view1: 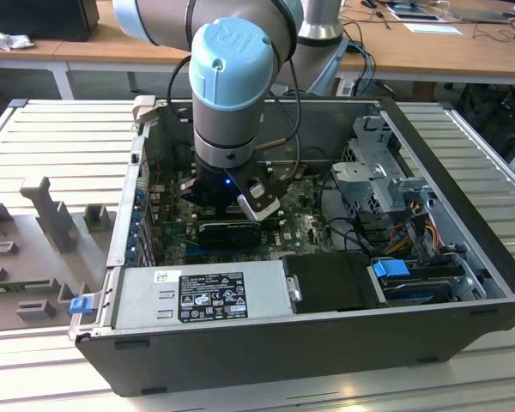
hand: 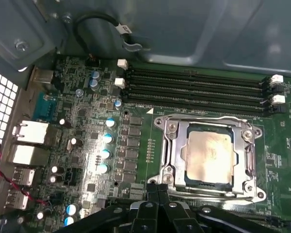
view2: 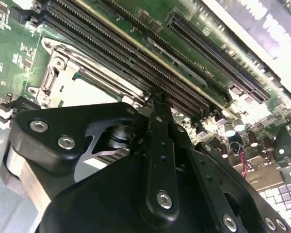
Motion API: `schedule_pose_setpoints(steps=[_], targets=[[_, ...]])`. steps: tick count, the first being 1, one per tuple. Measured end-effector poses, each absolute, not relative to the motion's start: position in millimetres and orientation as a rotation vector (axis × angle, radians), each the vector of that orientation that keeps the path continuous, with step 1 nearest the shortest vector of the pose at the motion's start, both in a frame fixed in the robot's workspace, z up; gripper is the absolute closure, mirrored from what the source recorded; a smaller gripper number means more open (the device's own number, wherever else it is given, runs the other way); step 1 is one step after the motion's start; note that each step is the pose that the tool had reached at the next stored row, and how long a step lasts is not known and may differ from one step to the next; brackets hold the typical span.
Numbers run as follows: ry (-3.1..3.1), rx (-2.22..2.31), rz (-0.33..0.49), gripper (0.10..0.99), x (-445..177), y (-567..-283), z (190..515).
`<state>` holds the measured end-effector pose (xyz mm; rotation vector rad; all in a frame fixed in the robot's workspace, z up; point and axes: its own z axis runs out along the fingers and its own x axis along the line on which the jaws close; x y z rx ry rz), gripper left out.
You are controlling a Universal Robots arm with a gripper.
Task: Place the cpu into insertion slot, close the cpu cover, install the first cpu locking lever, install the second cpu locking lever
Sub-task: 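Install the second cpu locking lever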
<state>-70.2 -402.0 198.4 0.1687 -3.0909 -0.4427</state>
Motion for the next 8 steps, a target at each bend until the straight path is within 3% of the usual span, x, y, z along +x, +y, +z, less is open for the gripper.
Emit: schedule_pose_setpoints(steps=[4, 8], targets=[[-3.089, 0.17, -0.454, 0.98, -71.5, -399.4, 195.7], [-3.089, 0.171, -0.454, 0.98, -71.6, -399.3, 214.0]])
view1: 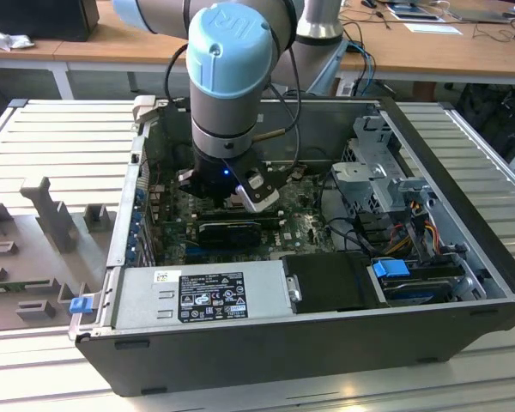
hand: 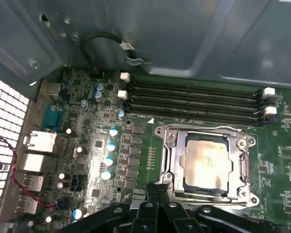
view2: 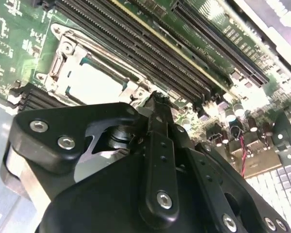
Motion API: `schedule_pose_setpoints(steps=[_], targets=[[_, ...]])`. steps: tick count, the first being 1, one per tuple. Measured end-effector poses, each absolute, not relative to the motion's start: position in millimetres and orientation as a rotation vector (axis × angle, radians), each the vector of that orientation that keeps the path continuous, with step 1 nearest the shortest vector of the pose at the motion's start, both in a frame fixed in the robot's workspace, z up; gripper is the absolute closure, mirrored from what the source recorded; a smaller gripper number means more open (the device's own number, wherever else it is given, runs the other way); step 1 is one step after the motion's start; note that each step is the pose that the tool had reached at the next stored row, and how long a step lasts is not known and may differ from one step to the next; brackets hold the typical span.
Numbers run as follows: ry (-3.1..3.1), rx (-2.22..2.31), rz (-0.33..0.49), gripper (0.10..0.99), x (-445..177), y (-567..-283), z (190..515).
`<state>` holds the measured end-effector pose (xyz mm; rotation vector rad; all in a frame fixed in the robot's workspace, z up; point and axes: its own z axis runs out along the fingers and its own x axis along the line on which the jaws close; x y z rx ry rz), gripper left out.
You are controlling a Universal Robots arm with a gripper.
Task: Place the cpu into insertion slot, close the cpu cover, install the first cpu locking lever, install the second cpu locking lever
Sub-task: 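Install the second cpu locking lever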
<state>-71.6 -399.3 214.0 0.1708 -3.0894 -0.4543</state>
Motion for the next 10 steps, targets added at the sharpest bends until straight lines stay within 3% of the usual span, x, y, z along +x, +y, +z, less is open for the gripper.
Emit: schedule_pose_setpoints(steps=[10], targets=[[-3.089, 0.171, -0.454, 0.98, -71.9, -398.9, 230.0]])
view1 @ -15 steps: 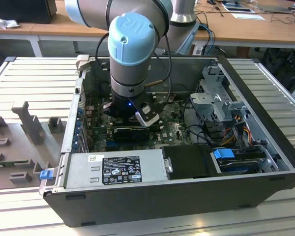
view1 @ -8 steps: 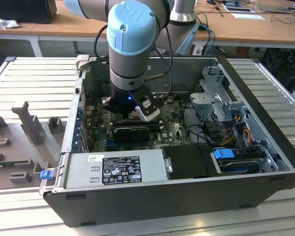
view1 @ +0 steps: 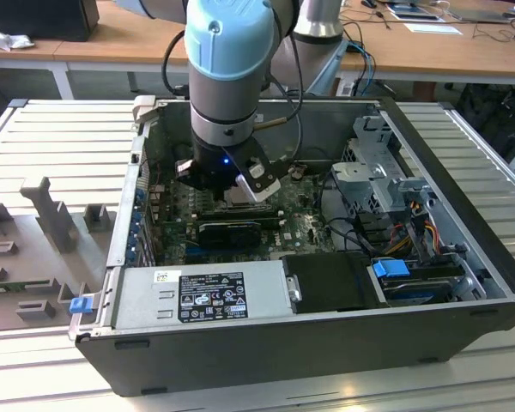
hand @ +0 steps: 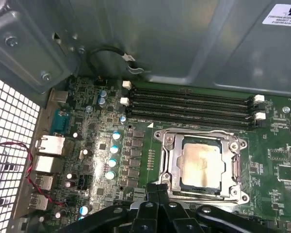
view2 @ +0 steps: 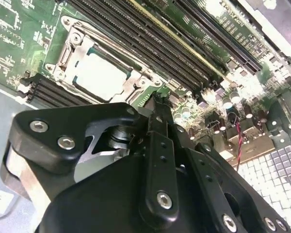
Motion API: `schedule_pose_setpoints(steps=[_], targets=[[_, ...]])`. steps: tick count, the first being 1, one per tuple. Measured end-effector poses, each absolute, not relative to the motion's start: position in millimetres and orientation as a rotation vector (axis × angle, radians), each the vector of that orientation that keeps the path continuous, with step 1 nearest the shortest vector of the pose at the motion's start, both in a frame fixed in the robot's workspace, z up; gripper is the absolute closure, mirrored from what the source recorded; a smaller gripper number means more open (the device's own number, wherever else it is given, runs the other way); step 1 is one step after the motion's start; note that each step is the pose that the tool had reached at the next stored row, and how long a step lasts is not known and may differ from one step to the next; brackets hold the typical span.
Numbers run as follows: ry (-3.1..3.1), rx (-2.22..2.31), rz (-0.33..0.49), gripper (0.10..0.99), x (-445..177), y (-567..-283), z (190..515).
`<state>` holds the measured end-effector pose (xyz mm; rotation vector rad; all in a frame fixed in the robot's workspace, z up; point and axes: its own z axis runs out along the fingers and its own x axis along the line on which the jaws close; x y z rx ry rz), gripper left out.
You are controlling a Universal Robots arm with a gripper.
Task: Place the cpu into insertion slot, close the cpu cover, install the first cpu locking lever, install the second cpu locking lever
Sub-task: 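Install the second cpu locking lever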
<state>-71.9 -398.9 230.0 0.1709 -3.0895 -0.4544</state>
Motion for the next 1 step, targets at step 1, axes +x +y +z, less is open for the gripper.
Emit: schedule_pose_setpoints(steps=[1], targets=[[-3.089, 0.171, -0.454, 0.98, -71.9, -398.9, 230.0]])
